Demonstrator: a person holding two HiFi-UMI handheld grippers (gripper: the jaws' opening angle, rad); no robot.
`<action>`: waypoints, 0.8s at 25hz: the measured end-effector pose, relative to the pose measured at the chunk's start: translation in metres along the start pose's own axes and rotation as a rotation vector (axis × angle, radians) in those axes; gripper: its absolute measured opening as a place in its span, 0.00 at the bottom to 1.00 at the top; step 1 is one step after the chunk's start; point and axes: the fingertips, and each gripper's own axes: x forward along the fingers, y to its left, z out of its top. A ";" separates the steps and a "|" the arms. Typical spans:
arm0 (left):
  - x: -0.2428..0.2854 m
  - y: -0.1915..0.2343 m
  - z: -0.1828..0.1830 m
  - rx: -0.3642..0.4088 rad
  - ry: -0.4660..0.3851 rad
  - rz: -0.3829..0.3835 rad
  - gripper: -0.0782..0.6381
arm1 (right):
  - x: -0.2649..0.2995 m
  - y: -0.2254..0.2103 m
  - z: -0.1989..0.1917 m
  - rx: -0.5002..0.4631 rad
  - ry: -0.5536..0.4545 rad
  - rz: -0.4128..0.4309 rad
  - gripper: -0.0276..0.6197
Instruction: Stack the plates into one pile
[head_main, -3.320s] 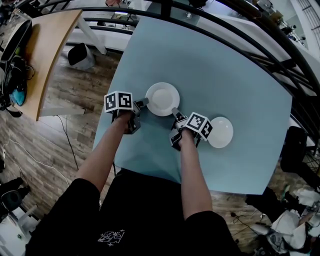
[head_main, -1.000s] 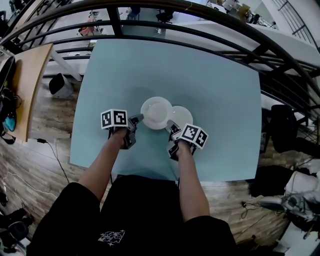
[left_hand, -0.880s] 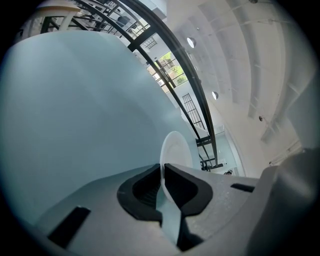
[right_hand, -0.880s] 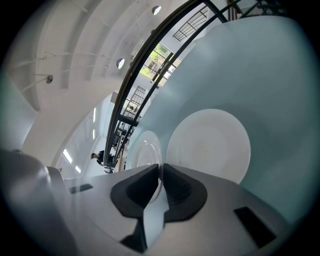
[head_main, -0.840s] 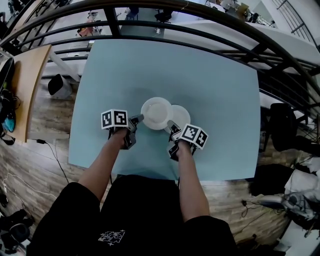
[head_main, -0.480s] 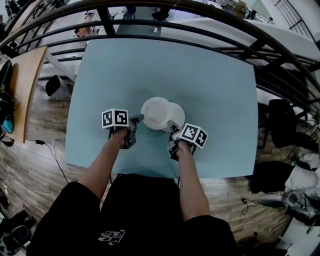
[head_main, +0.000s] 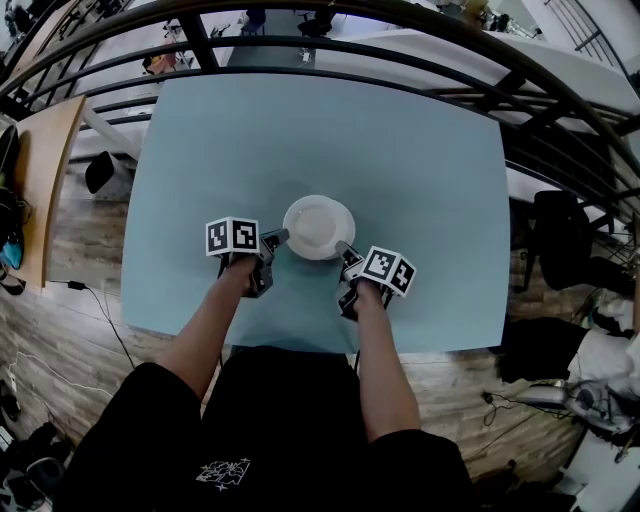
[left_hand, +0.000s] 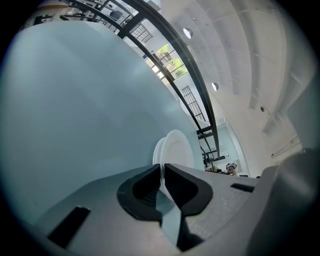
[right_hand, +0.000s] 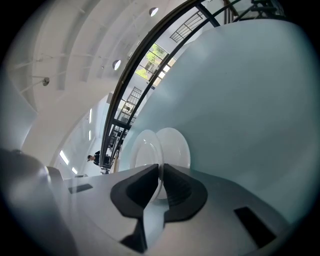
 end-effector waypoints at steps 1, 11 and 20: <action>0.002 0.000 0.000 0.001 0.001 0.002 0.15 | 0.000 -0.002 0.001 0.001 0.000 -0.001 0.09; 0.020 -0.001 -0.007 -0.003 0.013 0.026 0.16 | -0.002 -0.018 0.009 -0.018 0.021 -0.021 0.09; 0.031 0.000 -0.010 0.021 0.024 0.070 0.16 | 0.000 -0.029 0.014 -0.110 0.059 -0.067 0.10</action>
